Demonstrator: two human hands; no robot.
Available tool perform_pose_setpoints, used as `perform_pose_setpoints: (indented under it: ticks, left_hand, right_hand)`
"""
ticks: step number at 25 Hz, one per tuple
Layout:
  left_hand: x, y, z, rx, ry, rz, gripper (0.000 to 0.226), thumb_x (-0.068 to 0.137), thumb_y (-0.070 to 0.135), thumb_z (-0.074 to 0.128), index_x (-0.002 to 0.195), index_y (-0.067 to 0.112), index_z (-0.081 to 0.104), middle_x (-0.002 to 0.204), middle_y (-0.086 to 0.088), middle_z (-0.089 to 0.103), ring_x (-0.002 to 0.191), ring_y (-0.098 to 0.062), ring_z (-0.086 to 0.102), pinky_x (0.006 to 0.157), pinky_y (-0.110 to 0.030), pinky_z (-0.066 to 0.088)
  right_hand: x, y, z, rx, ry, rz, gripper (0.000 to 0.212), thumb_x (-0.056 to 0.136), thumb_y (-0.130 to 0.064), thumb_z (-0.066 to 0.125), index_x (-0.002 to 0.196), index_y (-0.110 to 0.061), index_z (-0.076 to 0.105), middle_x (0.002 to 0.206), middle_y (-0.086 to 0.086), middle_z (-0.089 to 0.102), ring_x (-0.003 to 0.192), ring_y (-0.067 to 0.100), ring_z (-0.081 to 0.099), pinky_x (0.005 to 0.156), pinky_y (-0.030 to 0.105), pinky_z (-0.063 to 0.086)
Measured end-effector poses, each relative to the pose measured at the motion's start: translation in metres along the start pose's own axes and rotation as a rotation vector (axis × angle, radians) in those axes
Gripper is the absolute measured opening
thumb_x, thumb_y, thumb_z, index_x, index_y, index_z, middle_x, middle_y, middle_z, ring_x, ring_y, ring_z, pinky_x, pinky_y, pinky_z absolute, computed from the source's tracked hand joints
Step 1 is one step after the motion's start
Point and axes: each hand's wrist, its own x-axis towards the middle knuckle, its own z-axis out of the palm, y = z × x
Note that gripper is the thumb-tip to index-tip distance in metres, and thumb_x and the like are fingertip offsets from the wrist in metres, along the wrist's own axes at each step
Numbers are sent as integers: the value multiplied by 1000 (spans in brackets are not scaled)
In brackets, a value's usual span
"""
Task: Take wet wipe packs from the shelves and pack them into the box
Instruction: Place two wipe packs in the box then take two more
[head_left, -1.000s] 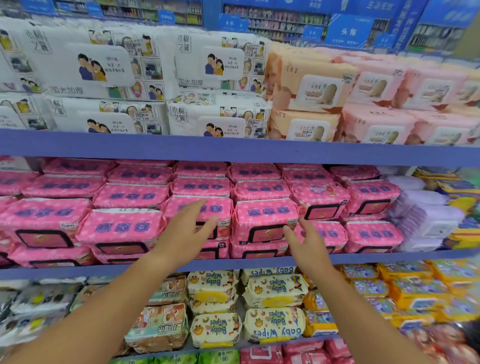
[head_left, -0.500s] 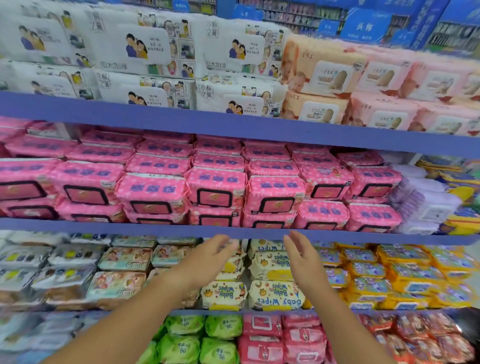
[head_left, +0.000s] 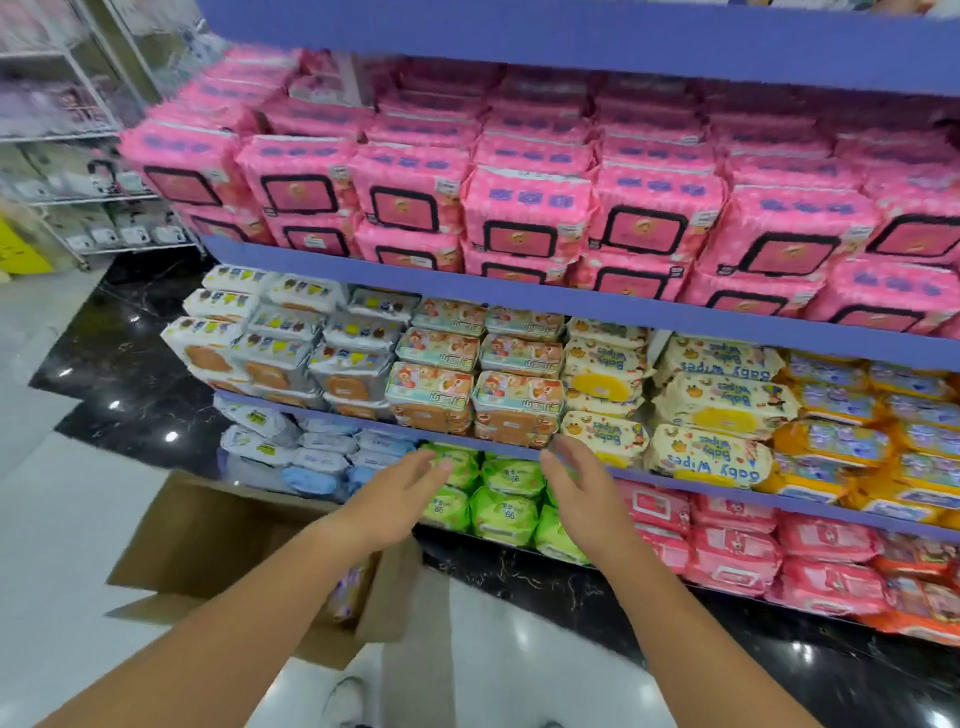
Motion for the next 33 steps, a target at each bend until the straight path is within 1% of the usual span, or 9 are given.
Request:
perform_pose_setpoints:
  ticks: [4,7,9,14,22,26,28,30,33]
  left_hand:
    - [-14,-114,-79,-27,84,-111,68,101,61,37,159,26,27,161,8,33,148,-15,31,108,-27,27]
    - [-17,-194,-135,-44,94,-170,64,102,59,38,156,25,35,157,7,41,138,-11,40,109,-27,30]
    - [-13,-242,-170,-34,87,-209,60,103,57,39,153,23,40,151,5,48,125,-8,44,102,-25,32]
    - [31,-338,-204,46,-37,-327,62,102,59,35,153,24,38,151,5,47,129,-11,45,103,-28,34]
    - [180,-511,-138,116,-210,-452,65,99,68,31,151,31,38,147,10,49,115,-8,47,97,-29,37]
    - [269,-623,-78,268,-349,-467,66,97,70,32,147,28,44,148,4,53,132,-19,52,113,-34,37]
    - [314,-681,-48,318,-412,-418,59,99,66,34,140,27,48,144,-2,58,133,-24,53,112,-36,39]
    - [352,-726,-19,343,-412,-400,51,102,58,37,137,24,48,137,-12,61,126,-32,58,105,-41,46]
    - [402,-767,17,297,-359,-338,42,106,32,46,142,11,47,136,-15,60,122,-33,59,101,-37,48]
  right_hand:
    - [-1,-7,124,-58,-90,26,58,99,-49,52,151,-25,42,156,-8,42,142,11,39,118,37,33]
    - [-1,-13,226,-39,-135,99,60,100,-48,52,153,-23,40,158,-7,38,145,13,36,118,34,31]
    - [0,-8,297,-29,-163,164,61,100,-50,51,154,-25,38,159,-9,36,145,13,35,118,34,32]
    - [12,40,417,7,-180,369,60,99,-54,50,152,-28,39,158,-7,39,143,13,39,119,38,32]
    - [94,211,531,-78,-142,626,74,85,-75,43,149,-37,40,152,-14,47,136,11,47,113,38,39]
    - [141,311,575,-121,-58,765,56,100,-52,45,151,-28,39,141,2,59,118,21,57,92,28,40]
    - [168,366,598,-139,-2,791,53,102,-46,47,150,-24,41,135,8,62,110,23,58,91,29,42]
    - [188,420,619,-169,32,816,53,102,-47,47,147,-19,45,140,11,58,124,31,56,102,34,44]
    - [208,495,645,-167,123,880,50,99,-49,49,132,-12,56,131,17,62,116,37,60,98,42,49]
